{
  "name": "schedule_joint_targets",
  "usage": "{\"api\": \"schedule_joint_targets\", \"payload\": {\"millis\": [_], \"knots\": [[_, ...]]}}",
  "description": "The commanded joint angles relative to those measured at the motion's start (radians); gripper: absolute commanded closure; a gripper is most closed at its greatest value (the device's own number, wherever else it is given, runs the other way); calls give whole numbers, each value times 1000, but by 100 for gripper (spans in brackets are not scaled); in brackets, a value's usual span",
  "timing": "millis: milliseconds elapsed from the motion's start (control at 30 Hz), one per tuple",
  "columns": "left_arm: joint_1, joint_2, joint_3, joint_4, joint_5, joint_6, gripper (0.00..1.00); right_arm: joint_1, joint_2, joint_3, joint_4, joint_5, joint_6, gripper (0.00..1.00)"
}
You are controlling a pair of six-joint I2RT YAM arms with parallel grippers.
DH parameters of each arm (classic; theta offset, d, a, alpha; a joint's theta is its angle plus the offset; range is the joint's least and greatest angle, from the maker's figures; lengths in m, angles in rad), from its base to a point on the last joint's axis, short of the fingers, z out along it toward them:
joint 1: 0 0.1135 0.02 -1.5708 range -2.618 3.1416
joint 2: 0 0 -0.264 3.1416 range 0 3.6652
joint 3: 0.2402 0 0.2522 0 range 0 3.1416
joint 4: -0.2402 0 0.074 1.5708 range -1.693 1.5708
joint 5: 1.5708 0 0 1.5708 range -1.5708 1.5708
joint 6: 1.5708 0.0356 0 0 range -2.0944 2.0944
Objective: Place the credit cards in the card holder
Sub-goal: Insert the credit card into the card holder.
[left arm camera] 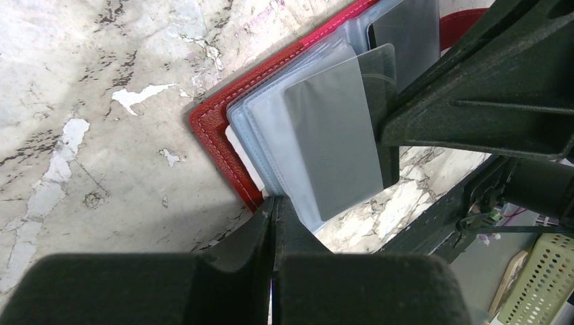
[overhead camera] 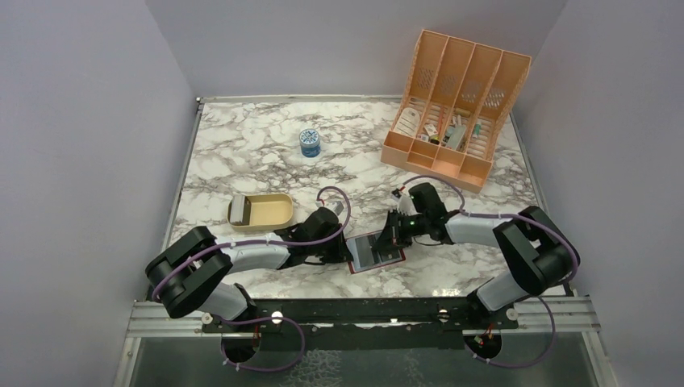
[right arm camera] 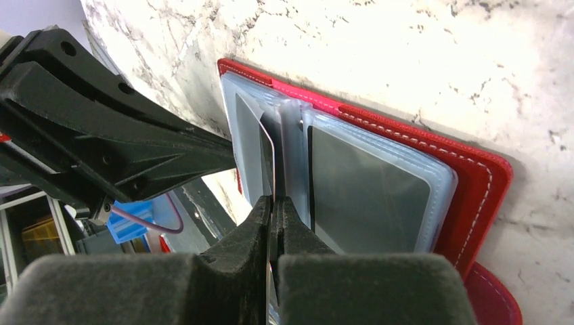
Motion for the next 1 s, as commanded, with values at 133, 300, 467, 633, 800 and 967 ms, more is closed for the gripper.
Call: {"api": "schedule_joint_targets", "payload": {"millis": [133,300,467,633,800,967], "knots": [[-1,15,-16,-56,-64,39,98,6,63,45,19,-14,-51,99],[-1,27,-10,-47,-60,39,98,8,77,45,41,-37,-44,98],[-1,29,-7,-47,-59,40,98,8,83,65,4,-31,-67,90],[-2,24,-7,-54,-61,40,98,7,-5,123,-183,106,-126,67],[-1,-6,-16,-52,-74,23,98,8,-74,143,-242,145,-158,56],[-1,-35,-21,-36,-76,1,96,21,-58,136,-201,129,-128,56]]}}
